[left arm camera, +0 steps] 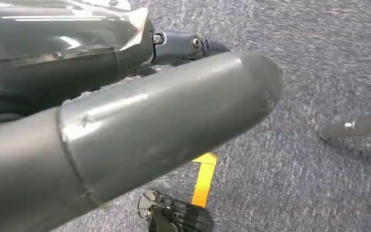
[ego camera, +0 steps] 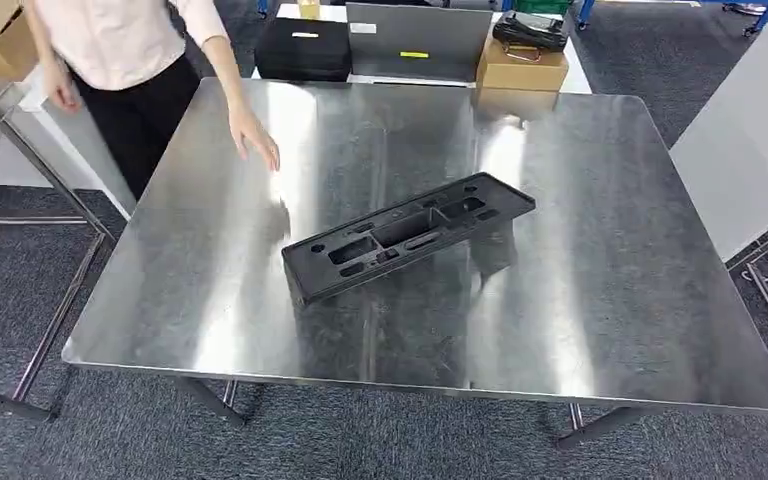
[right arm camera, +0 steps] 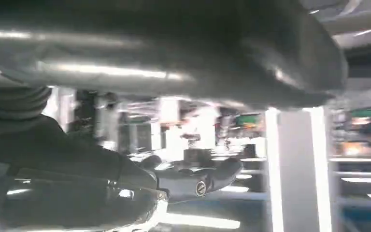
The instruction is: Take the parts from the cabinet and place them on the table.
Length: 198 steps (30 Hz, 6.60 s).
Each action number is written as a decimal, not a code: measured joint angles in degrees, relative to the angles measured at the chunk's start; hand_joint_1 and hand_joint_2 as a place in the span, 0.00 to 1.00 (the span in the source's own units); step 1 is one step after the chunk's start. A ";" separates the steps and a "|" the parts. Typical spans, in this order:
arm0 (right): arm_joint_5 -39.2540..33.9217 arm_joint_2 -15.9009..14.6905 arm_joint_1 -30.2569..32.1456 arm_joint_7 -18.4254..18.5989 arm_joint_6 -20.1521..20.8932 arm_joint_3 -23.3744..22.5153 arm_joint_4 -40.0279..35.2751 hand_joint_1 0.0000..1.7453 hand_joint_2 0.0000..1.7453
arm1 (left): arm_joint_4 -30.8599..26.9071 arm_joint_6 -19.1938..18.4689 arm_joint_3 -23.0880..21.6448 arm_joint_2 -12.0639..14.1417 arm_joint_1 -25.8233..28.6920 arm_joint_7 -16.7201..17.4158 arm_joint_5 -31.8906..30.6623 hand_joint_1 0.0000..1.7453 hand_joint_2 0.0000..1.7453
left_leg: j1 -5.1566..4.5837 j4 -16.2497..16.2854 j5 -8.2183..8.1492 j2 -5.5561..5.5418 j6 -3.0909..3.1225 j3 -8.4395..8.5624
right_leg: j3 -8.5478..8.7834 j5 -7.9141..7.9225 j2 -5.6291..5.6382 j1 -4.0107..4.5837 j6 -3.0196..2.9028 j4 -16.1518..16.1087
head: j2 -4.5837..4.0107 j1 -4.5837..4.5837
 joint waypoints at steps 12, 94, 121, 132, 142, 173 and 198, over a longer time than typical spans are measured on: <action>-1.77 -0.41 21.65 8.04 -1.79 -13.36 -1.64 0.00 0.00 | 0.00 1.49 1.40 -1.62 0.05 2.69 0.33 0.00 0.00 | -0.08 -0.01 -0.24 -0.28 0.05 0.19 | 0.33 -0.23 -0.37 -0.08 0.12 0.00 | 0.00 0.04; 27.63 59.32 30.17 -16.94 13.86 -60.39 4.02 0.00 0.00 | -0.44 -5.47 -8.90 3.30 -1.42 2.12 -12.20 0.00 0.00 | 0.92 -2.19 -4.12 1.47 0.15 7.44 | -2.13 0.43 0.27 0.03 -0.51 2.32 | 0.00 -0.06; 29.77 58.67 30.09 -11.13 14.62 -58.51 4.09 0.00 0.00 | -0.46 -6.65 -10.95 1.84 -1.52 3.98 -15.04 0.00 0.00 | 1.27 -0.77 -7.03 1.11 -2.33 9.70 | -1.87 2.43 -0.22 -0.88 -0.04 1.42 | 0.00 0.48; 30.01 58.60 30.21 -10.12 12.63 -58.14 4.13 0.00 0.00 | -0.48 -6.73 -10.95 1.57 -1.69 3.91 -15.34 0.00 0.00 | 0.72 -0.97 0.56 2.15 0.32 1.19 | -1.27 -4.84 0.14 -0.89 1.86 14.43 | 0.00 0.98; 30.05 58.14 30.03 -10.52 12.79 -57.98 4.24 0.00 1.00 | -0.46 -6.60 -10.93 1.53 -1.32 3.89 -15.54 0.00 0.00 | 1.10 7.36 -6.70 1.44 -2.95 -3.31 | 5.61 -2.42 -0.30 -1.10 -2.76 -1.76 | 0.00 0.24; 29.64 56.98 29.91 -9.79 13.77 -57.96 4.35 0.00 1.00 | -0.44 -6.95 -10.51 1.16 -1.10 3.43 -15.69 0.00 0.00 | 1.66 10.01 -7.24 1.71 -3.39 -5.26 | 6.86 -3.69 -0.54 -0.73 -3.14 -1.94 | 0.00 0.13; 29.55 56.85 29.63 -9.62 13.83 -57.96 4.37 0.00 1.00 | -0.44 -6.95 -10.12 1.12 -1.44 3.15 -16.26 0.00 0.00 | 1.06 -0.96 2.91 2.00 -2.25 -0.47 | 7.66 -5.31 0.39 -0.31 0.38 -2.14 | 0.00 0.89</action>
